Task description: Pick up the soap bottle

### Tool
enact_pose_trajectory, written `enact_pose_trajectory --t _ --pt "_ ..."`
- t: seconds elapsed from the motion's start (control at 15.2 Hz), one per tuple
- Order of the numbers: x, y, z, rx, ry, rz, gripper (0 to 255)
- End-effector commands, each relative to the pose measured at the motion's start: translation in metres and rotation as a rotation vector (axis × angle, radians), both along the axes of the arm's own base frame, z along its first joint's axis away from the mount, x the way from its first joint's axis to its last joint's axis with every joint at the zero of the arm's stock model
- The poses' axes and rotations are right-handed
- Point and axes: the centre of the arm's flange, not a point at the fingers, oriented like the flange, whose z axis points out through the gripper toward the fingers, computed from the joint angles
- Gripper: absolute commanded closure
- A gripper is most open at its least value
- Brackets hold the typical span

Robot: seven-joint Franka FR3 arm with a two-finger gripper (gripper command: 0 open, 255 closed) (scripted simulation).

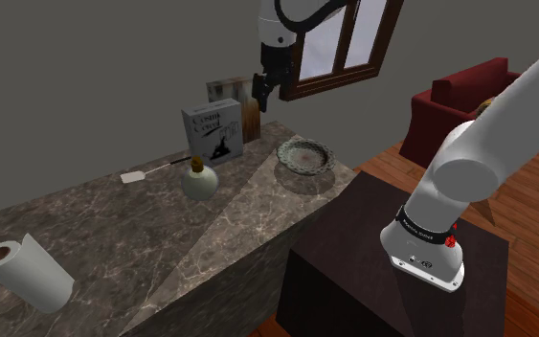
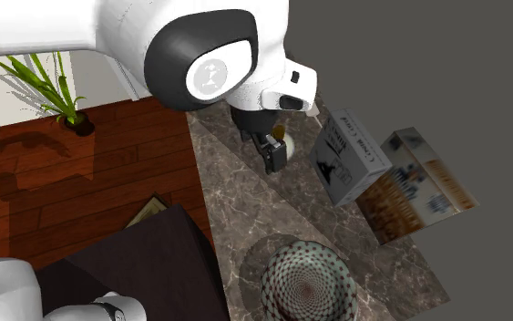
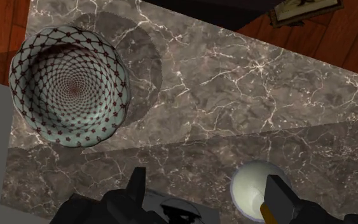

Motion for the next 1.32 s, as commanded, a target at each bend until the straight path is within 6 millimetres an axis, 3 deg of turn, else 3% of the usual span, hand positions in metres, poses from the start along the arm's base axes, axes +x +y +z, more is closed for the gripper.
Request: enact_pose_trajectory --t 0.0,1.25 --pt "0.019 0.015 -0.016 0.000 0.009 -0.001 0" --pt "0.180 0.152 -0.166 -0.007 0.088 -0.010 0"
